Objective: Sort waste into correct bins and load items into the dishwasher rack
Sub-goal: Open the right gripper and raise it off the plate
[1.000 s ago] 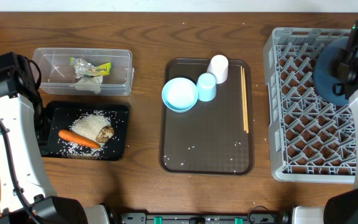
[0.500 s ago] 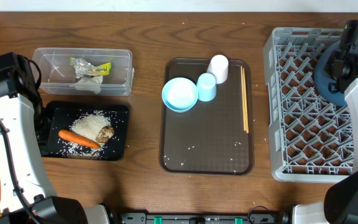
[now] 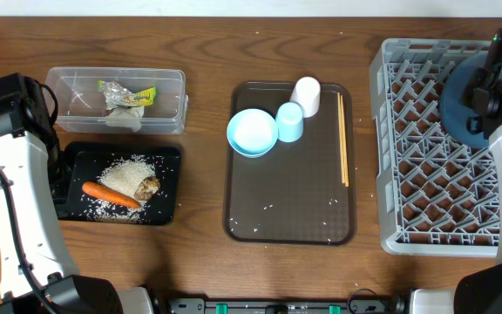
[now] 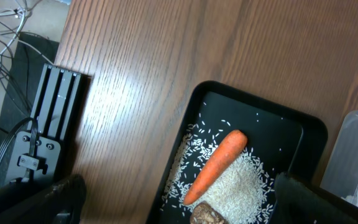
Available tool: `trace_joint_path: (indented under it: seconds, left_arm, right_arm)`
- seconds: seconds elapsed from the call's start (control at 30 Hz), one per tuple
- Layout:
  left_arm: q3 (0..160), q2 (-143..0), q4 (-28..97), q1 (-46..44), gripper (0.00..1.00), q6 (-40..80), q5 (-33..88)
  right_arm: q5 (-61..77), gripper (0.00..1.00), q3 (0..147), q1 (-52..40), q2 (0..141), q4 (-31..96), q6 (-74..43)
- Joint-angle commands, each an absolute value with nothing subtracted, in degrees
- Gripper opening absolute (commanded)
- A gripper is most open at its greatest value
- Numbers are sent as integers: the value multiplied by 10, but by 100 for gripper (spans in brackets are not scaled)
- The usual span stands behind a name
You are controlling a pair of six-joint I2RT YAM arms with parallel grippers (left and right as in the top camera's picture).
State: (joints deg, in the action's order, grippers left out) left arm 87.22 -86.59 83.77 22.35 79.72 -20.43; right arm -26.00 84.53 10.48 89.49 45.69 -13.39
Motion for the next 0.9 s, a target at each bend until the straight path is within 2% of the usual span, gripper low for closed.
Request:
trace_joint_path:
  seconds: [0.0,0.27,0.87]
  left_arm:
    - [871,-868,841,226,98,804,-210]
    - [871,-868,841,226,98,804,-210]
    - [871,-868,841,226,98,805,-210]
  right_arm:
    - [-278,5,850,122,895,461,-143]
    - [-247,2,850,156,912,465,-150]
    - [-220,1,850,157,919,477,-158]
